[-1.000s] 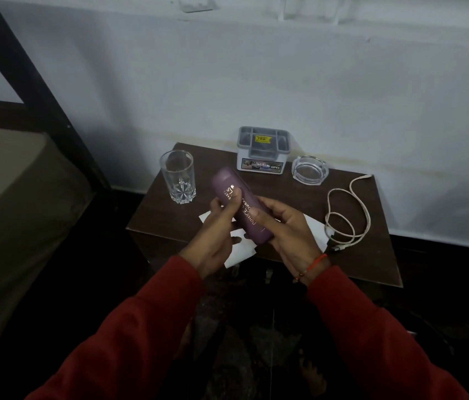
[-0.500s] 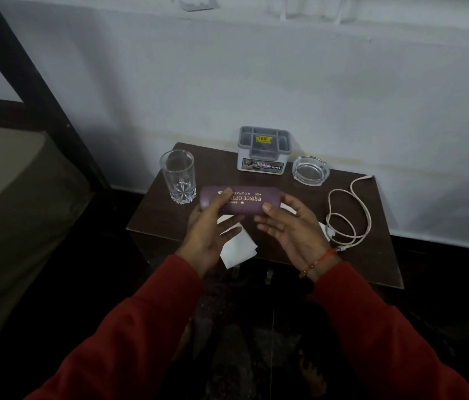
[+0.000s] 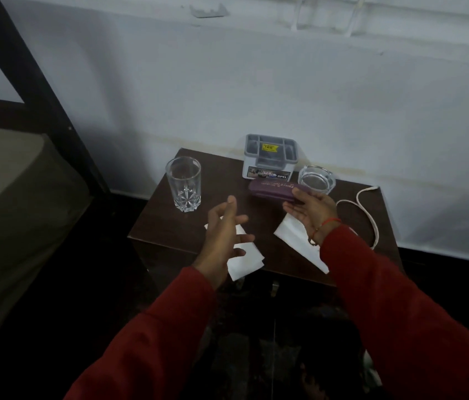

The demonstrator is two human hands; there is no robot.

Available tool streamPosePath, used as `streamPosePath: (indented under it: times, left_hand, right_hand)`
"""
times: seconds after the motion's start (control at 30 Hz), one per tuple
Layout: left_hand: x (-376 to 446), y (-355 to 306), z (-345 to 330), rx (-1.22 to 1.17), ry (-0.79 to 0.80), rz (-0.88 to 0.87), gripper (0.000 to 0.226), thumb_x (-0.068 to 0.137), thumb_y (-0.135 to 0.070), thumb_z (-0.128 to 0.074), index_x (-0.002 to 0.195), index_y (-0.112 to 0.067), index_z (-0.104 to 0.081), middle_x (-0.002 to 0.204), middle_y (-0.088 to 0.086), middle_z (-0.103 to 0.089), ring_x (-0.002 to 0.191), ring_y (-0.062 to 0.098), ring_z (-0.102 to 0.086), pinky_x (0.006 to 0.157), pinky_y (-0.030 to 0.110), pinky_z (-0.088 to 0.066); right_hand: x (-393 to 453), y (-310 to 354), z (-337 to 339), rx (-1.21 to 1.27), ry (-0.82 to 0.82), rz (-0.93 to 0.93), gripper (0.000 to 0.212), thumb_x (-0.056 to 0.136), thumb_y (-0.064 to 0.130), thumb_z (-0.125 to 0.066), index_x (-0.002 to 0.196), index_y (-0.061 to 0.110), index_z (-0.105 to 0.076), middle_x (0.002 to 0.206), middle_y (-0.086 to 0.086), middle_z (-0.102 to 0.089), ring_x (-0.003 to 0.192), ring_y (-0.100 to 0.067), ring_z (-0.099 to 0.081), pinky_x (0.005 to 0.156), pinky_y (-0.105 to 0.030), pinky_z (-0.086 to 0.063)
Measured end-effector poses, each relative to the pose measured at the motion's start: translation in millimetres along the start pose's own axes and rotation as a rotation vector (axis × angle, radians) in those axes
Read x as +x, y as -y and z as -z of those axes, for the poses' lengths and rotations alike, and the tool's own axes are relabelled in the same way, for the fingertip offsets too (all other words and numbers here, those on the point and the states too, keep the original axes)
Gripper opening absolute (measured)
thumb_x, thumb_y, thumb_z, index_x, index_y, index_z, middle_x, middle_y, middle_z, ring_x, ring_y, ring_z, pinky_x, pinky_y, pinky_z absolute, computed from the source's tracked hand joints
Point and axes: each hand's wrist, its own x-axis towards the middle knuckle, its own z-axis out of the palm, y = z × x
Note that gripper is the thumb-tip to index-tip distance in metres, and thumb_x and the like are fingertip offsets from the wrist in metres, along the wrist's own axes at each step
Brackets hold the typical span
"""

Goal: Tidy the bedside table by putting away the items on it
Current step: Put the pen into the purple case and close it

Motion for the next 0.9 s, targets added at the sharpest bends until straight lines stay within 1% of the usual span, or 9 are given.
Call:
streamPosePath:
  times: [0.13,0.27,0.33,0.4,0.5,0.63,0.7,0.8,0.9]
  left_hand:
    - [0.9,-1.4,3.6,0.028,0.041,0.026,0.049,0.102,-0.059,-0.041,0.138,-0.027,-0.047,0.117,-0.002,-0.074,0.078,0.019,-0.069,0.061,0.030,-0.045]
    - [4.0,-4.7,7.6,0.038,0.046,0.042,0.049,0.102,-0.059,-0.041,0.128,-0.022,-0.061,0.108,-0.001,-0.077,0.063,0.013,-0.059,0.053,0.025,-0.036]
    - [4.5,-5.4,8.0,0.045,0.046,0.047,0.049,0.102,-0.058,-0.042,0.126,-0.021,-0.064,0.105,-0.001,-0.076,0.060,0.012,-0.056,0.052,0.024,-0.034]
    - [3.8,-4.9,7.1,0.045,0.050,0.045,0.049,0.102,-0.057,-0.043,0.125,-0.020,-0.065,0.103,-0.001,-0.076,0.058,0.011,-0.054,0.050,0.023,-0.032]
    - [2.7,-4.4,6.6,0.053,0.048,0.035,0.048,0.102,-0.056,-0.044,0.124,-0.019,-0.066,0.102,-0.001,-0.075,0.057,0.011,-0.053,0.050,0.024,-0.031]
    - [0.4,-5.8,5.0,0.061,0.054,0.021,0.048,0.103,-0.056,-0.043,0.124,-0.019,-0.066,0.103,-0.001,-0.075,0.060,0.012,-0.052,0.052,0.025,-0.032]
    - [-1.3,-5.1,4.3,0.072,0.057,0.011,0.048,0.102,-0.056,-0.043,0.123,-0.020,-0.066,0.101,-0.003,-0.075,0.061,0.012,-0.053,0.053,0.025,-0.033]
    - [-2.3,-0.5,2.4,0.084,0.072,0.011,0.048,0.101,-0.057,-0.044,0.122,-0.021,-0.067,0.100,-0.004,-0.076,0.062,0.012,-0.053,0.055,0.026,-0.034]
    - [-0.7,3.9,-2.6,0.096,0.077,0.031,0.047,0.101,-0.059,-0.044,0.120,-0.023,-0.068,0.101,-0.005,-0.076,0.062,0.013,-0.053,0.054,0.026,-0.034]
  right_hand:
    - [27.8,-3.8,-8.4,-0.099,-0.060,-0.014,0.034,0.092,-0.002,-0.064,0.124,-0.009,-0.052,0.119,-0.032,-0.059,0.087,-0.040,-0.065,0.085,-0.042,-0.054]
    - [41.3,-10.3,-7.9,-0.252,-0.127,0.003,0.014,0.091,0.000,-0.066,0.088,0.008,-0.055,0.107,-0.026,-0.060,0.066,-0.029,-0.062,0.085,-0.049,-0.058]
    - [43.6,-12.7,-6.0,-0.345,-0.176,0.036,0.015,0.089,0.002,-0.069,0.102,0.001,-0.061,0.103,-0.025,-0.066,0.062,-0.026,-0.062,0.077,-0.042,-0.060]
    - [43.3,-13.5,-3.7,-0.383,-0.192,0.054,0.040,0.089,0.003,-0.069,0.127,-0.004,-0.056,0.091,-0.017,-0.068,0.060,-0.023,-0.063,0.069,-0.034,-0.059]
    - [31.0,-9.4,1.3,-0.423,-0.226,0.120,0.045,0.091,0.006,-0.065,0.134,0.003,-0.055,0.075,-0.007,-0.067,0.059,-0.022,-0.064,0.075,-0.042,-0.062]
    - [1.5,5.2,25.0,-0.451,-0.241,0.270,0.019,0.087,0.014,-0.065,0.105,0.016,-0.072,0.074,0.000,-0.070,0.044,-0.013,-0.060,0.043,-0.025,-0.048]
    - [-12.0,13.5,47.6,-0.471,-0.242,0.273,0.013,0.084,0.017,-0.068,0.095,0.018,-0.074,0.077,0.000,-0.072,0.041,-0.010,-0.059,0.039,-0.021,-0.043]
    - [-29.5,20.8,83.8,-0.710,-0.228,0.307,0.016,0.085,0.009,-0.067,0.100,0.010,-0.075,0.097,-0.014,-0.075,0.063,-0.017,-0.065,0.070,-0.035,-0.055]
    - [-42.9,19.5,113.2,-1.236,-0.158,0.379,0.024,0.085,0.004,-0.066,0.106,0.010,-0.075,0.114,-0.013,-0.073,0.101,-0.030,-0.067,0.094,-0.029,-0.044]
